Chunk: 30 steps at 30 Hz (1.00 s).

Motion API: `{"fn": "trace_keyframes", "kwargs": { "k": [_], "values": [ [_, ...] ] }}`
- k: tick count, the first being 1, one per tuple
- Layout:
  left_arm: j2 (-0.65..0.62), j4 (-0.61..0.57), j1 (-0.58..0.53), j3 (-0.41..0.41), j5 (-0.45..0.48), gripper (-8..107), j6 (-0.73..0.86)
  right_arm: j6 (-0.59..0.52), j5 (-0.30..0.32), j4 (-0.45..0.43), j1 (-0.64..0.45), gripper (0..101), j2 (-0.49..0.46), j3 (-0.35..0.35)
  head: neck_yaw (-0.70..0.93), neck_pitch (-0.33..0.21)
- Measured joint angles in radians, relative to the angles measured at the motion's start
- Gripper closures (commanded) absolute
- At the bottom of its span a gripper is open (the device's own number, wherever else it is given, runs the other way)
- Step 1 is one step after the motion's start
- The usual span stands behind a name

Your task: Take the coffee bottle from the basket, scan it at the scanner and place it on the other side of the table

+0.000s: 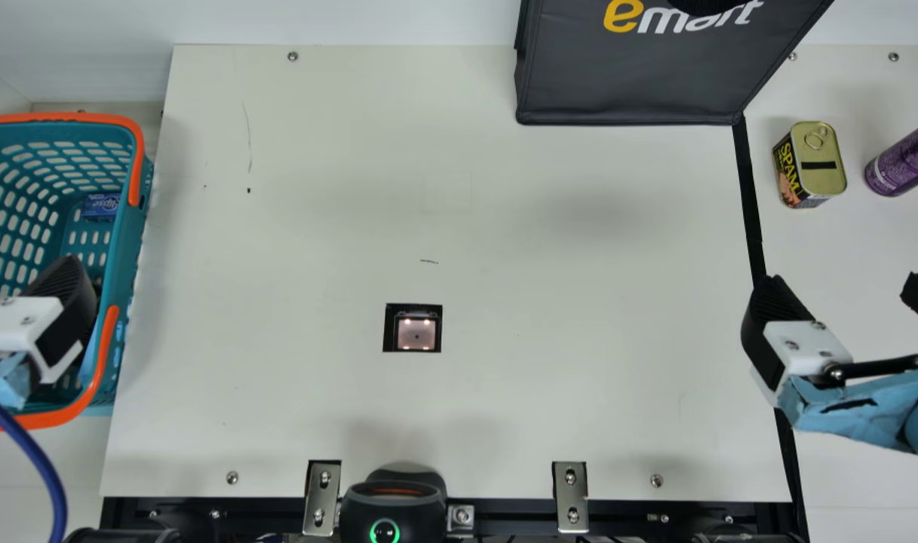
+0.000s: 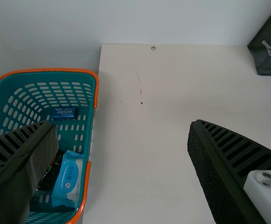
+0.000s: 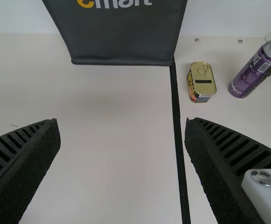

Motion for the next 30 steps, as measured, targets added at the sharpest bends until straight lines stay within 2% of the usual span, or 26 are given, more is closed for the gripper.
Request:
{"fn": "trace_keyframes", "kwargs": {
  "k": [4,18,30],
  "values": [
    [0.0,0.0,0.0,0.0,0.0,9,0.0,0.0,0.0,0.0,0.0,6,0.0,0.0,0.035,0.0],
    [0.0,0.0,0.0,0.0,0.0,9,0.0,0.0,0.0,0.0,0.0,6,0.0,0.0,0.342,0.0],
    [0.0,0.0,0.0,0.0,0.0,9,0.0,0.0,0.0,0.0,0.0,6,0.0,0.0,0.35,0.0]
  ]
}}
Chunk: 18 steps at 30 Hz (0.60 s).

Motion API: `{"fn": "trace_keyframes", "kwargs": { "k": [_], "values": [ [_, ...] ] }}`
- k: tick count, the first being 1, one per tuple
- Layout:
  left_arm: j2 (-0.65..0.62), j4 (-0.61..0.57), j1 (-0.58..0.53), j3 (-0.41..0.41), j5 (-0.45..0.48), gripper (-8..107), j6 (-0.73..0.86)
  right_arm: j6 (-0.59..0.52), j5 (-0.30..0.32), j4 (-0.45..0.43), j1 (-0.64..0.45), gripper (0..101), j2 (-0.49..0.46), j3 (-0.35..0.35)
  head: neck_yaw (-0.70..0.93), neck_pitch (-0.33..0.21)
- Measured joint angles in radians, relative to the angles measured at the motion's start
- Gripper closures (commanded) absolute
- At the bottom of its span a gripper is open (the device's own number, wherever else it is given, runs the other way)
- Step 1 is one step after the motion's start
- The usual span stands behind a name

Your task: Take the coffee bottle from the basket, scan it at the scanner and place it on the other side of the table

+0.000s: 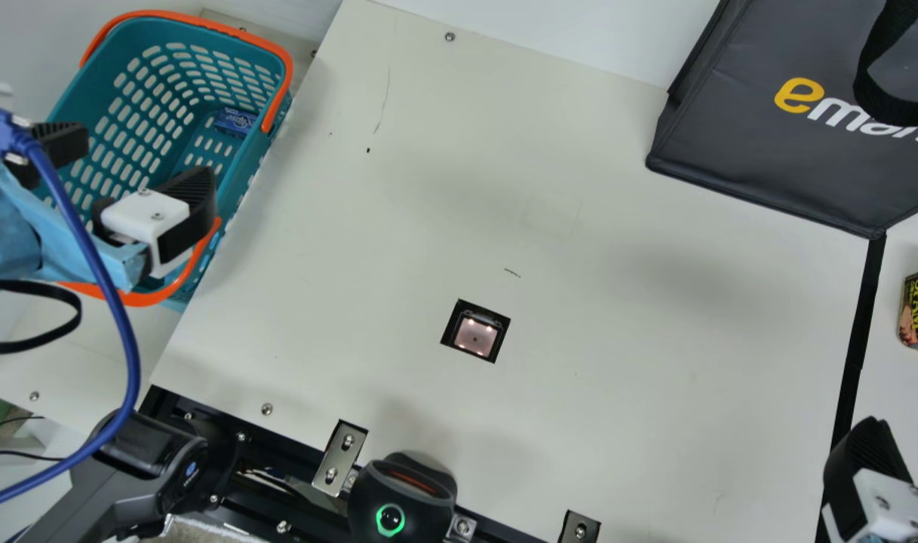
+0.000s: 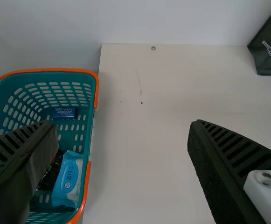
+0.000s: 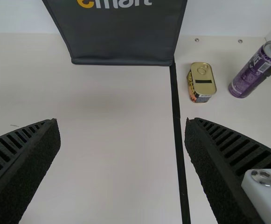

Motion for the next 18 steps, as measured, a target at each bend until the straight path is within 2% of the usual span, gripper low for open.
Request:
{"fn": "trace_keyframes", "kwargs": {
  "k": [6,18],
  "values": [
    [0.03,0.019,0.049,0.0,-0.018,9,-0.045,0.0,0.0,0.0,0.0,6,0.0,0.0,-0.002,0.0],
    [0.173,0.049,0.263,0.004,-0.076,9,-0.219,0.0,0.0,0.0,0.0,6,0.0,0.0,-0.002,0.0]
  ]
}}
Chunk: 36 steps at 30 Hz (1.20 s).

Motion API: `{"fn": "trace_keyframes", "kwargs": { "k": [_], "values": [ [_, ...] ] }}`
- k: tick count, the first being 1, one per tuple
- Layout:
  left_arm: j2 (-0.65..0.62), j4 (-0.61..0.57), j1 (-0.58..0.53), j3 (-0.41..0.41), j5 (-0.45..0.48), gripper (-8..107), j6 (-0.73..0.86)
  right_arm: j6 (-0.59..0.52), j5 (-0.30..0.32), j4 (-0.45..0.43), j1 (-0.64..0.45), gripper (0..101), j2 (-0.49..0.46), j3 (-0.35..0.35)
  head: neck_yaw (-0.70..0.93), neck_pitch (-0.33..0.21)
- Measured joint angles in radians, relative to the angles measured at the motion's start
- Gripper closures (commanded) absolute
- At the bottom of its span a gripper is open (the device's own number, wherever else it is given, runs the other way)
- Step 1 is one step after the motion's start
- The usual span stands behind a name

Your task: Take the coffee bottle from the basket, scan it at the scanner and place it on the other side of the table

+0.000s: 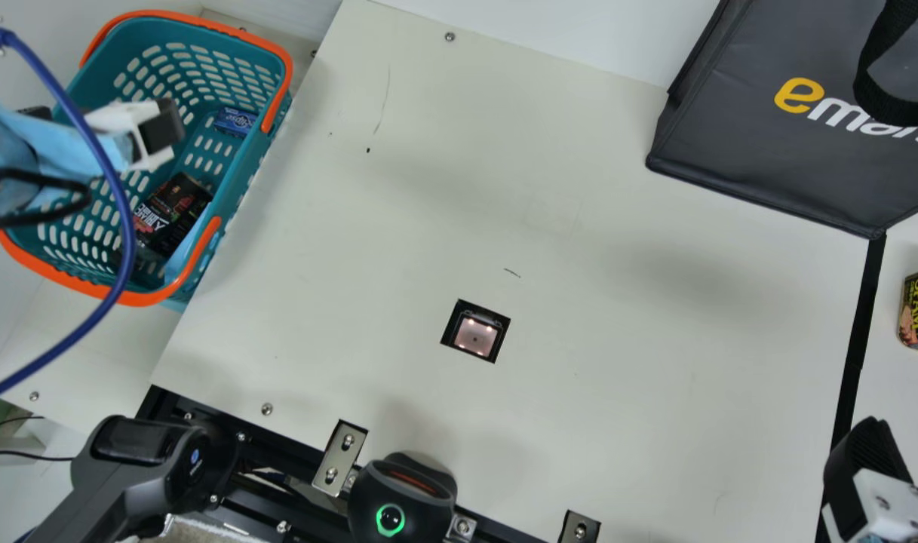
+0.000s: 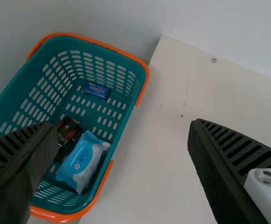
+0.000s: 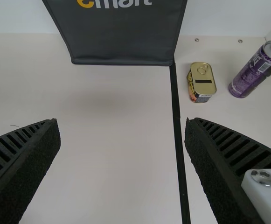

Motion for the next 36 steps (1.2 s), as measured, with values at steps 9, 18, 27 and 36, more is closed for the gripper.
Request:
{"fn": "trace_keyframes", "kwargs": {
  "k": [9,18,27,36],
  "values": [
    [0.148,-0.049,0.157,-0.013,-0.049,9,0.02,0.0,0.0,0.0,0.0,6,0.0,0.0,0.002,0.0],
    [0.322,-0.059,0.226,-0.042,-0.099,9,0.043,0.0,0.0,0.0,0.0,6,0.0,0.0,0.002,0.0],
    [0.497,-0.064,0.227,-0.065,-0.16,9,0.035,0.0,0.0,0.0,0.0,6,0.0,0.0,0.002,0.0],
    [0.67,-0.075,0.227,-0.081,-0.247,9,0.005,0.0,0.0,0.0,0.0,6,0.0,0.0,0.0,0.0]
  ]
}}
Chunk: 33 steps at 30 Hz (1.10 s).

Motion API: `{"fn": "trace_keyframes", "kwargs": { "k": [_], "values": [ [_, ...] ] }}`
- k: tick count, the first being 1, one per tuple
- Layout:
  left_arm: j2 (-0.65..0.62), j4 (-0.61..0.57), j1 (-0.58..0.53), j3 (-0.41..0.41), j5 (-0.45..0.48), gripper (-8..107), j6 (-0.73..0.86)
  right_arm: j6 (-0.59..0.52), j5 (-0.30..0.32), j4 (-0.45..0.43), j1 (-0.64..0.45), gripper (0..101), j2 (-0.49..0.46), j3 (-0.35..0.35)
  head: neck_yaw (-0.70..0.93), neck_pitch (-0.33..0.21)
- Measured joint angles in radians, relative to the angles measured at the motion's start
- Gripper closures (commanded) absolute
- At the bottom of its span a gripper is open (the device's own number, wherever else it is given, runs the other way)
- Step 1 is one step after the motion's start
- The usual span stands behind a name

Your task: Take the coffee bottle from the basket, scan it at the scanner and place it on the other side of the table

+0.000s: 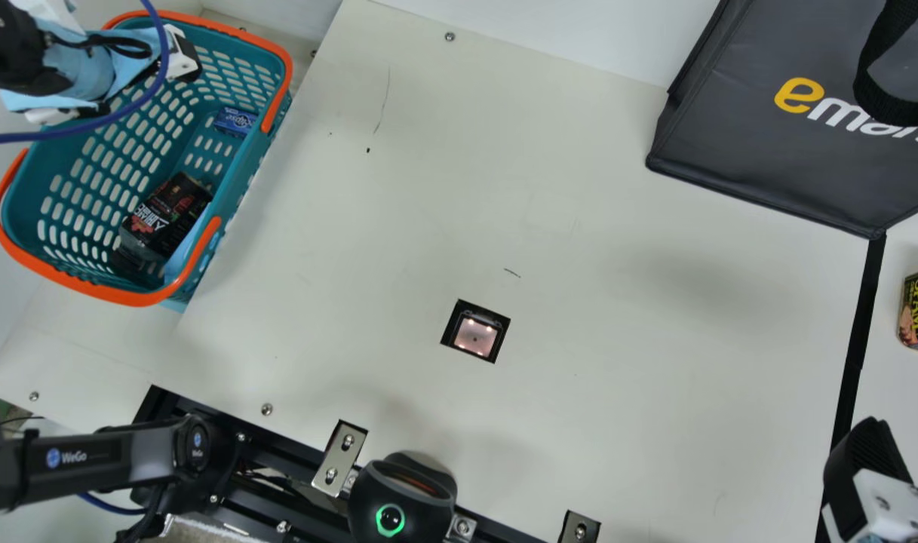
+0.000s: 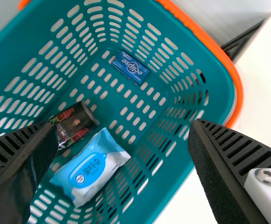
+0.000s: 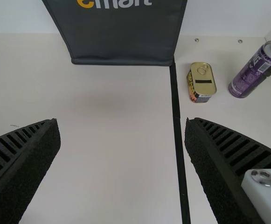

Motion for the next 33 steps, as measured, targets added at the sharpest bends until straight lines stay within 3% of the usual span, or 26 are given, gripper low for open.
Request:
{"fn": "trace_keyframes", "kwargs": {
  "k": [17,33],
  "values": [
    [0.261,-0.034,0.015,0.007,-0.167,9,-0.001,0.0,0.0,0.0,0.0,6,0.0,0.0,0.002,0.0],
    [0.351,-0.07,0.046,0.054,-0.229,9,0.105,0.0,0.001,0.0,0.0,6,0.0,0.0,0.002,0.0]
  ]
}}
